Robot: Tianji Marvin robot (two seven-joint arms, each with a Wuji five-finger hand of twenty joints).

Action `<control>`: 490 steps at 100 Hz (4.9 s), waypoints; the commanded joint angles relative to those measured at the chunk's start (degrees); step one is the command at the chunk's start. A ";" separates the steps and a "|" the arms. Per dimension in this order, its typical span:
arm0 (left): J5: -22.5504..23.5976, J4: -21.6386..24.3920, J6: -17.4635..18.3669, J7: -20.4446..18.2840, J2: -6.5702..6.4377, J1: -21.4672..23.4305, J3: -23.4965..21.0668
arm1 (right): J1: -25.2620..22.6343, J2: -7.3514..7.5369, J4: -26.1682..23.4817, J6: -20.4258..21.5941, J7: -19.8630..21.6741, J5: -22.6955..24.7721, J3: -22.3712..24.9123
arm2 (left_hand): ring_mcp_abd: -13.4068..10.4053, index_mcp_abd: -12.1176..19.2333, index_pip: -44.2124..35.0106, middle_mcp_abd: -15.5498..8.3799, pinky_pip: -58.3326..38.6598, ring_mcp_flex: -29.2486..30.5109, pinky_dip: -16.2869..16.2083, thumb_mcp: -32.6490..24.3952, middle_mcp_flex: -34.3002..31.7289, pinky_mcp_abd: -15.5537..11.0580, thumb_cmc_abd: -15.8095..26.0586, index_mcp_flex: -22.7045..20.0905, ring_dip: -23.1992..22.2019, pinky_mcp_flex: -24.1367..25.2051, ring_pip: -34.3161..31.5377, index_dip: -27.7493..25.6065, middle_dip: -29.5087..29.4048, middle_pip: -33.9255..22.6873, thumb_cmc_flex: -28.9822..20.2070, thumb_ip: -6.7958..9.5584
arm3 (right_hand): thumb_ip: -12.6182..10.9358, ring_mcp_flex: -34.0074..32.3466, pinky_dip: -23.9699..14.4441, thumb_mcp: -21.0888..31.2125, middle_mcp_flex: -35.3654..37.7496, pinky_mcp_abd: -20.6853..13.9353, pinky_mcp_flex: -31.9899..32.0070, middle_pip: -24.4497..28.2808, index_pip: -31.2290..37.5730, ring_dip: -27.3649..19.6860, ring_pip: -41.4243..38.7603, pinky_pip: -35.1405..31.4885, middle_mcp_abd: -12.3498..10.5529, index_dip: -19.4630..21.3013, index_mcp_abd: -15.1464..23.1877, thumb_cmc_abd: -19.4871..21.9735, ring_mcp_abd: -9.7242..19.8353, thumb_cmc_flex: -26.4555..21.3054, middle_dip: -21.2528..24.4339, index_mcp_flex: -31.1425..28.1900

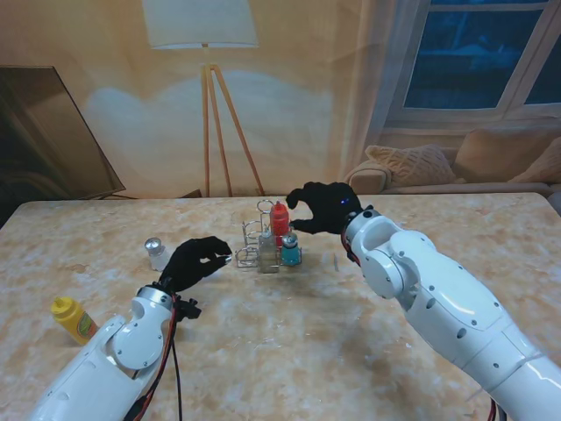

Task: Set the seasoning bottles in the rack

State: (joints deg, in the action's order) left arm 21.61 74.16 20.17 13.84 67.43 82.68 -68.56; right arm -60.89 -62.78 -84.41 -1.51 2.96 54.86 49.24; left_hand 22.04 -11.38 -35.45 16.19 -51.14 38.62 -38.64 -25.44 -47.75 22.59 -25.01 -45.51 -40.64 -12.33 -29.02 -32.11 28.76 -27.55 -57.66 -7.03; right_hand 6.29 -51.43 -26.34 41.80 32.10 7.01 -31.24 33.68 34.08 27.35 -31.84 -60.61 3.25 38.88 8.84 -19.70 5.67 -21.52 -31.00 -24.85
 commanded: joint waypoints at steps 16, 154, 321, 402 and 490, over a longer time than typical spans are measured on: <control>-0.18 0.06 -0.52 -0.88 0.15 -0.14 0.36 | -5.75 1.05 -3.49 -1.70 2.68 -1.35 5.19 | -0.45 0.89 -0.58 -0.88 -0.54 0.81 -0.25 -0.03 -0.52 0.16 -0.02 1.60 -1.58 0.36 -0.73 0.23 0.44 -0.43 0.90 -1.20 | -0.82 0.42 -0.34 1.23 2.21 1.63 1.81 -0.98 -0.15 0.48 1.11 -1.29 0.67 -0.42 -0.78 -0.66 -2.03 -0.91 -0.06 -1.72; 4.34 5.36 -1.84 -4.83 -1.57 0.86 -1.15 | -22.17 -0.40 -2.05 -6.80 -5.21 -11.40 14.74 | -0.13 -0.41 2.79 -0.29 -0.42 -0.68 -0.19 0.55 0.93 -0.28 1.44 1.92 -1.09 0.43 0.29 0.86 -0.10 0.92 1.08 -0.75 | 1.94 -1.47 0.17 -8.76 12.87 4.07 3.69 -2.45 5.65 1.44 1.49 -1.23 0.02 -4.84 -0.47 2.65 -4.85 -10.84 0.22 -8.77; 28.21 -10.17 -16.47 -0.61 -5.07 -12.11 0.36 | -20.83 -0.39 -0.12 -7.89 -5.25 -11.02 13.42 | 2.44 -2.26 29.80 5.53 17.60 -25.86 11.96 -16.58 32.29 -0.05 -5.52 20.92 17.67 9.20 19.47 11.59 -13.71 22.13 19.44 0.47 | 2.52 -1.35 0.17 -6.33 12.95 4.49 4.16 -2.08 7.08 1.69 0.66 -1.28 -0.01 -5.71 -0.08 0.67 -4.77 -10.54 0.19 -8.61; 31.20 -9.30 -23.83 -13.31 -7.08 -13.41 1.97 | -20.33 -0.18 0.24 -8.61 -4.26 -10.45 12.77 | 2.63 -2.61 29.52 8.37 5.71 -21.98 5.32 -14.97 33.46 -4.84 -4.87 20.66 15.03 -0.84 14.81 11.39 -13.26 23.80 14.28 0.86 | 2.61 -1.23 0.22 -5.84 12.87 4.61 4.52 -2.23 7.12 1.68 0.74 -1.12 0.13 -5.81 0.01 0.36 -4.76 -10.40 0.25 -8.60; 32.31 -10.52 -24.41 -17.22 -7.80 -15.69 4.74 | -20.10 -0.06 0.62 -8.76 -4.35 -9.43 12.50 | -7.62 -2.35 11.05 1.95 -8.78 6.04 9.60 -22.90 12.44 -23.91 -10.86 3.51 -0.34 -27.64 -1.85 -1.38 -1.45 3.87 4.32 -1.14 | 2.79 -1.22 0.13 -5.28 12.83 4.57 4.43 -2.22 7.55 1.68 0.78 -1.17 0.03 -5.79 0.33 -0.46 -4.76 -10.76 0.24 -8.65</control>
State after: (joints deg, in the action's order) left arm 53.46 63.57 -3.96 -2.25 59.73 67.29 -64.00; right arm -80.67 -62.67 -83.96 -10.24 -2.15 45.20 61.97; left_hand 13.18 -14.38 -21.00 18.88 -58.74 42.27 -30.67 -45.49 -33.74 8.20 -33.86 -41.28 -39.22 -37.87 -29.66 -32.03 26.55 -22.78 -50.63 -6.78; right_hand 7.78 -51.89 -26.34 35.70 44.31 10.56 -27.46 30.93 40.67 27.87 -30.41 -60.81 3.38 33.47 7.85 -18.60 0.74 -31.78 -30.80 -33.36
